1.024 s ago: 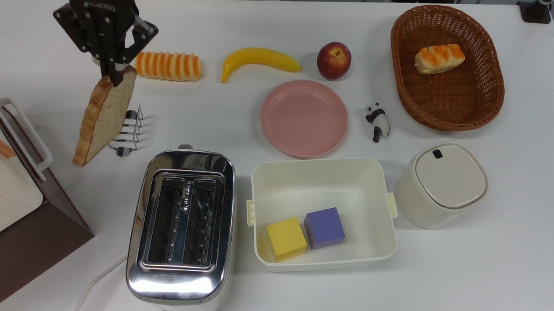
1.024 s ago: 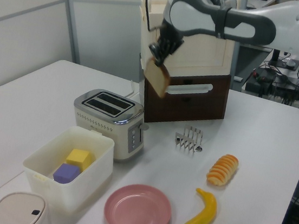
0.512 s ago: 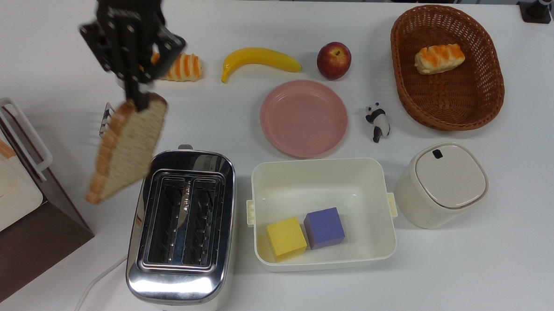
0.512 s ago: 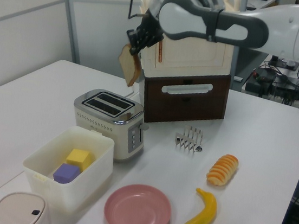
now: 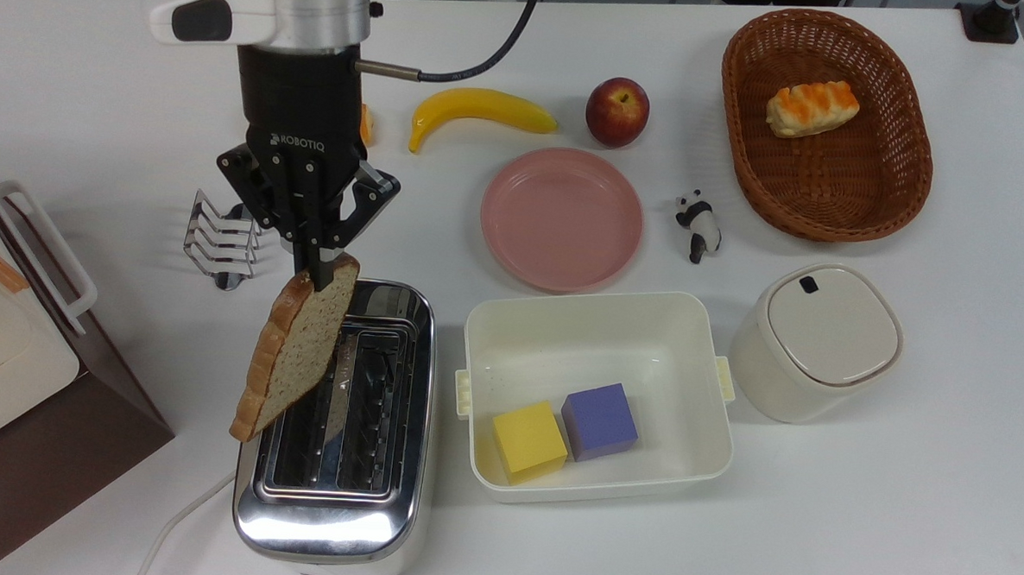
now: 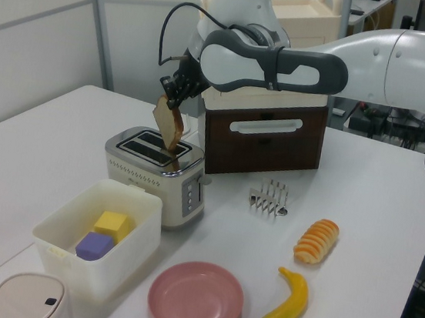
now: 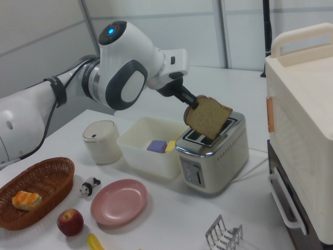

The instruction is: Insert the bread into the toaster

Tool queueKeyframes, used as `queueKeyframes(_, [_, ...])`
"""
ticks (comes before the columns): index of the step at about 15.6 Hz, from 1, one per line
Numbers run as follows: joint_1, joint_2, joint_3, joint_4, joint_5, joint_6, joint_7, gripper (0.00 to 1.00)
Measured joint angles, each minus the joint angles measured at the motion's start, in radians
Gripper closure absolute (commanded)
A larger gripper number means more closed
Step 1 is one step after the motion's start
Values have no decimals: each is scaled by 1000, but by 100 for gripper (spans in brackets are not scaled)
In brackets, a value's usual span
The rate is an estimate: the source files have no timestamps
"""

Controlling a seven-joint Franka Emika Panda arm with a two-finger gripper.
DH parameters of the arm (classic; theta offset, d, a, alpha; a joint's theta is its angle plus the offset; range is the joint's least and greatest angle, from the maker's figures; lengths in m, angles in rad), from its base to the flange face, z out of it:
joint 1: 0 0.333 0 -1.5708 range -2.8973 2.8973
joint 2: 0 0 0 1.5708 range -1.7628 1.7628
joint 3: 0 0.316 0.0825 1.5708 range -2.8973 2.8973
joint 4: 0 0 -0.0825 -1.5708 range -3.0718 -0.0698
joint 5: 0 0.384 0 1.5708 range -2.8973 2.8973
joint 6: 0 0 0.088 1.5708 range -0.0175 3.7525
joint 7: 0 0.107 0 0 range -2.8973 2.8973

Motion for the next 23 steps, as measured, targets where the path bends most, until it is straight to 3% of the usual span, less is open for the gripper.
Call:
queueKeyframes(1, [0, 0, -1, -1, -1, 0, -1, 0])
queueKeyframes(13, [-3, -20, -9, -17, -1, -26, 4, 0])
queueKeyframes(17, [3, -91, -5, -14, -4, -346, 4, 0])
queueKeyframes(20, [17, -173, 16, -31, -47, -622, -8, 0])
queueKeyframes(23, [37, -278, 41, -107, -76, -741, -57, 0])
